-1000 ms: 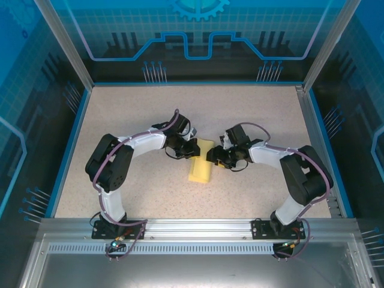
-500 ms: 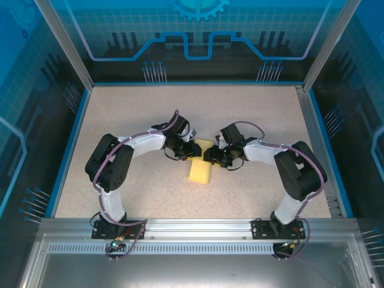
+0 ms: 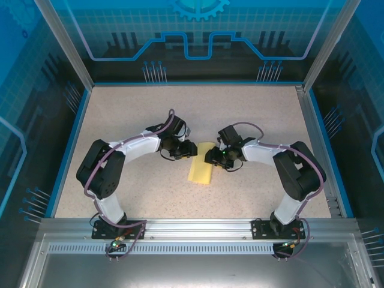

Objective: Fold a paper plane with a square sheet of paper (pick it up from the middle)
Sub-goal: First fold in half a square sheet of paper at the center of the table, then hold the square sheet of paper at the center of the table.

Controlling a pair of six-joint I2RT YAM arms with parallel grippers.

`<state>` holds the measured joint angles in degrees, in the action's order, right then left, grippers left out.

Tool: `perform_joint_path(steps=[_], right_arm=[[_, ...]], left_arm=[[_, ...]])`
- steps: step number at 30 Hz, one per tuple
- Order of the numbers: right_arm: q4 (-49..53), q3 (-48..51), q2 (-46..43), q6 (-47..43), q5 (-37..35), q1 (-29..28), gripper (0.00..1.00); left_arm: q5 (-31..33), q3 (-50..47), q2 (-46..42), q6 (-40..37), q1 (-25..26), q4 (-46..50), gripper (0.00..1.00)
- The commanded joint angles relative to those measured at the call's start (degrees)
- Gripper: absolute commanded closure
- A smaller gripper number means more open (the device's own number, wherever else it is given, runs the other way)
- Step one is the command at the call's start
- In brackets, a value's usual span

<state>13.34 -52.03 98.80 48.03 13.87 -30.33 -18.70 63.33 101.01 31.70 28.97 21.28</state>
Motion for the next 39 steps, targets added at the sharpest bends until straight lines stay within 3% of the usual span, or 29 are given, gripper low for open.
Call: perform_joint_path(steps=[1, 12, 25, 39], right_arm=[[3.3, -2.5, 1.5, 1.1, -2.3, -1.6, 0.46], [7.6, -6.8, 4.2, 4.0, -6.1, -3.7, 0.36], [12.3, -10.1, 8.1, 2.7, -8.9, -4.8, 0.35], [15.6, -13.4, 10.6, -3.4, -6.9, -4.4, 0.37]], left_arm=[[4.0, -1.7, -2.4, 2.1, -0.5, 1.4, 0.61], [4.7, -2.5, -2.8, 3.5, -0.5, 0.2, 0.63], [3.6, -3.1, -2.8, 4.4, -0.5, -1.6, 0.67], [3.1, -2.6, -2.4, 4.1, -0.5, -1.4, 0.68]])
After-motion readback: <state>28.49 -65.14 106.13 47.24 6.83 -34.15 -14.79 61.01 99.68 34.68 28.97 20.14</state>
